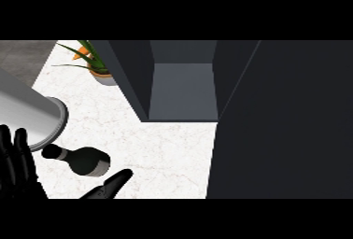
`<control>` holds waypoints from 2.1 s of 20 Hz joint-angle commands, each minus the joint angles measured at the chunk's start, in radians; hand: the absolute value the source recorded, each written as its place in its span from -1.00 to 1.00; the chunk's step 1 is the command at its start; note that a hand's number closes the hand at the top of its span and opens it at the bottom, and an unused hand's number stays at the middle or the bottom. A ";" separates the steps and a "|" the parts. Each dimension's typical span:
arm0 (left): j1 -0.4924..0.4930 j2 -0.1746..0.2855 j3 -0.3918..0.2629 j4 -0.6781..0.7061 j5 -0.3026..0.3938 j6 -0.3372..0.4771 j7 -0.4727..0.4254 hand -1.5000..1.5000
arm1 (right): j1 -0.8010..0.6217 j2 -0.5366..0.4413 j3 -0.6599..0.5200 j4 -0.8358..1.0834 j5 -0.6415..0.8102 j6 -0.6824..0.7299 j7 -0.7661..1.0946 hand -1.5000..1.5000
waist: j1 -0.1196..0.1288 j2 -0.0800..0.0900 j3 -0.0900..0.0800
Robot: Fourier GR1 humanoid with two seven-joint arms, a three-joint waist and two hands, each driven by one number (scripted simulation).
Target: Pick up the wine, place it into the cabinet and close the cabinet
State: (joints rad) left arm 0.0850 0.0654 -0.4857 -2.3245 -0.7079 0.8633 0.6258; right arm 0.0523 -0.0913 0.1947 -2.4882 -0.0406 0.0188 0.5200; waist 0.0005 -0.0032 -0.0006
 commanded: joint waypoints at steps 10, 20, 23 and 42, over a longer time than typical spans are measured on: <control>0.127 0.058 0.054 -0.115 0.292 0.071 -0.072 -1.00 | -0.020 -0.011 -0.005 -0.094 -0.017 -0.016 0.052 -1.00 | 0.002 -0.003 -0.003; 0.170 0.087 0.247 0.064 0.722 -0.010 -0.381 -1.00 | -0.045 -0.012 0.054 -0.158 0.027 -0.043 0.136 -1.00 | -0.003 -0.001 -0.004; 0.252 0.030 0.270 0.119 0.844 -0.092 -0.553 -1.00 | -0.116 -0.030 -0.026 -0.100 -0.033 -0.043 0.161 -1.00 | 0.006 0.000 -0.002; 0.330 -0.043 0.517 0.547 1.101 -0.464 -1.000 -1.00 | -0.059 -0.027 -0.006 -0.161 -0.020 -0.023 0.153 -1.00 | -0.002 0.001 0.000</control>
State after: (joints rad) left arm 0.4116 0.0194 -0.0071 -1.8374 0.3712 0.4486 -0.3264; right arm -0.0657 -0.1182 0.1749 -2.4961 -0.0371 -0.0135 0.6366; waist -0.0004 -0.0022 -0.0008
